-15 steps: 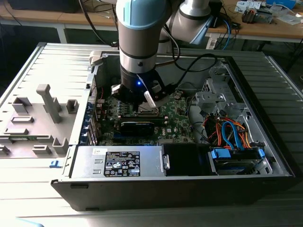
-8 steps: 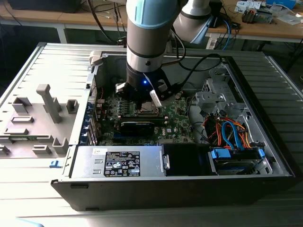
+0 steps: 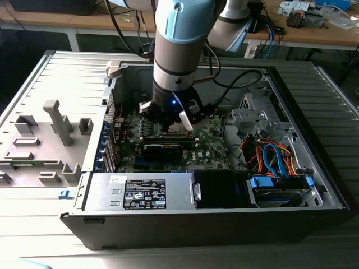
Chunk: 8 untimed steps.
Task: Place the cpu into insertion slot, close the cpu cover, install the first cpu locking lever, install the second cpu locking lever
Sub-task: 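Install the second cpu locking lever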
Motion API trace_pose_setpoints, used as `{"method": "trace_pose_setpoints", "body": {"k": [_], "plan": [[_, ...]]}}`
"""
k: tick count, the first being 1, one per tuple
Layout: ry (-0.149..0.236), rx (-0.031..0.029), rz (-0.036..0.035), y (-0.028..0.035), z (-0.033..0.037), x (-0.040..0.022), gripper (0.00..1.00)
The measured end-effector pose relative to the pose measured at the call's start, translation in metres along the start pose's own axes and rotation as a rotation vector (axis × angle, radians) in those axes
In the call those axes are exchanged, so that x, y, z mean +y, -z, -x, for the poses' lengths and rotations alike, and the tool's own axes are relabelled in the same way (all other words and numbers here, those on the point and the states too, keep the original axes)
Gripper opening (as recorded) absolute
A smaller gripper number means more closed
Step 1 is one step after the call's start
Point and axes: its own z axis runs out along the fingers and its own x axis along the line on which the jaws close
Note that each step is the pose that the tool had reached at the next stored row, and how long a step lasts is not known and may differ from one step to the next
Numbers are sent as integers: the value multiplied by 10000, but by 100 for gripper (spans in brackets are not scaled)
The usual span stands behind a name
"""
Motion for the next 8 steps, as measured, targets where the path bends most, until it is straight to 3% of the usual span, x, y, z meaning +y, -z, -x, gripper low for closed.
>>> {"method": "trace_pose_setpoints", "body": {"k": [8], "plan": [[1, -3, 22, -152, -76, -14, 11]]}}
